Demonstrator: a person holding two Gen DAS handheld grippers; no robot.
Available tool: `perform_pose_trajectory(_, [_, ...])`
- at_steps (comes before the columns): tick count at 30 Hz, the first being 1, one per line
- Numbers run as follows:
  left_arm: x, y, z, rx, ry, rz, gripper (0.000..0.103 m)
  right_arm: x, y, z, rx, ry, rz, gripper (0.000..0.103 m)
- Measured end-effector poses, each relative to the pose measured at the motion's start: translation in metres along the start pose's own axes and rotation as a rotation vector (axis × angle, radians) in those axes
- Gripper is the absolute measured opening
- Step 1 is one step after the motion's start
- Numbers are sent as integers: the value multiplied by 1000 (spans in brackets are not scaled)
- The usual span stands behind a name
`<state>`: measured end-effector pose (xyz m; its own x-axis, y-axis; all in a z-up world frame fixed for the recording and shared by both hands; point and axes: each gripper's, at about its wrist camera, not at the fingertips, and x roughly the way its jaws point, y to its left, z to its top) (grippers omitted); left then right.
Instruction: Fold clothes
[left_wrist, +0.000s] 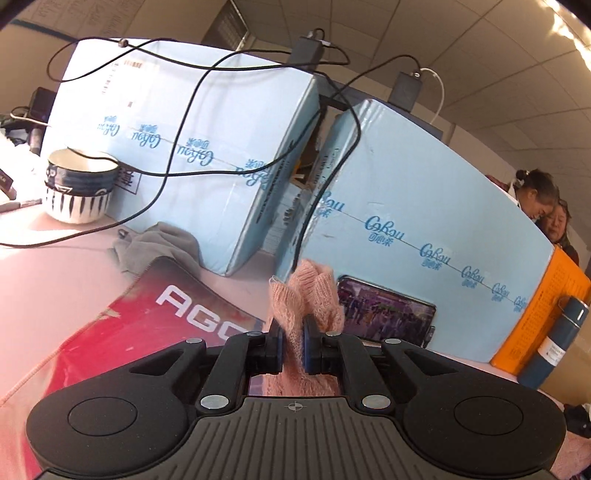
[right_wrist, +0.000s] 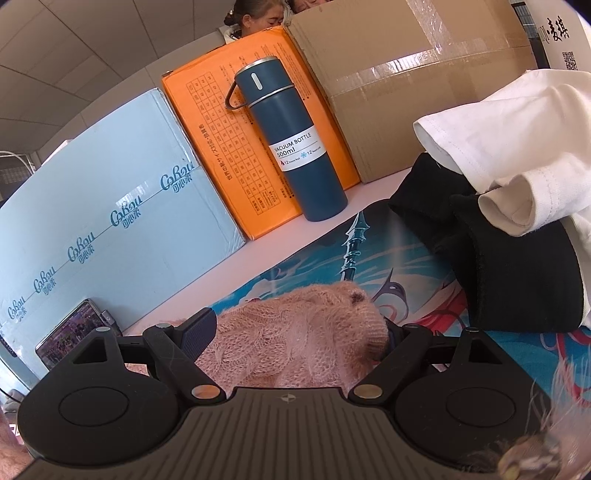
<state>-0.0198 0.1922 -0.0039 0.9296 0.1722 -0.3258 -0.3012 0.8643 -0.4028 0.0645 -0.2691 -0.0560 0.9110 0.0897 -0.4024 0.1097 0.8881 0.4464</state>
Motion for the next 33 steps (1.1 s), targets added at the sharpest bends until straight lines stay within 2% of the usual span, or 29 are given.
perform_pose_trajectory(6, [-1, 17, 2, -51, -50, 156, 9, -5, 1, 0, -10, -31, 23, 84])
perform_pose_trajectory(9, [2, 31, 2, -113, -28, 256, 15, -8, 4, 0, -31, -45, 44, 84])
perform_pose_trajectory(10, [1, 35, 3, -137, -30, 291, 26, -8, 5, -1, -36, -45, 51, 84])
perform_pose_trajectory(11, [-3, 37, 4, -157, -47, 318, 43, -8, 6, -1, -41, -45, 57, 84])
perform_pose_trajectory(12, [-8, 37, 5, -172, -77, 325, 55, -8, 6, -1, -43, -41, 62, 84])
perform_pose_trajectory(13, [-13, 37, 6, -177, -109, 309, 75, -8, 7, -1, -45, -37, 67, 84])
perform_pose_trajectory(14, [-18, 35, 7, -177, -137, 282, 80, -8, 8, -1, -53, -33, 74, 84])
perform_pose_trajectory(16, [-21, 30, 8, -161, -147, 175, 83, -5, 15, 0, -108, -13, 106, 85])
perform_pose_trajectory(17, [-20, 26, 8, -150, -136, 124, 87, -3, 18, 1, -136, -4, 122, 85])
perform_pose_trajectory(21, [-15, 3, 5, -60, -71, -22, 88, 3, 32, 2, -248, 35, 186, 92])
perform_pose_trajectory(25, [-3, -17, -4, 44, 58, -140, 90, 13, 55, 4, -413, 95, 286, 94])
perform_pose_trajectory(28, [6, -38, -16, 190, 170, -159, 90, 27, 82, 6, -556, 180, 401, 94])
perform_pose_trajectory(30, [12, -57, -29, 346, 218, -87, 90, 34, 101, 7, -644, 236, 474, 94])
perform_pose_trajectory(33, [26, -68, -43, 460, 303, -28, 90, 45, 128, 2, -786, 308, 528, 94])
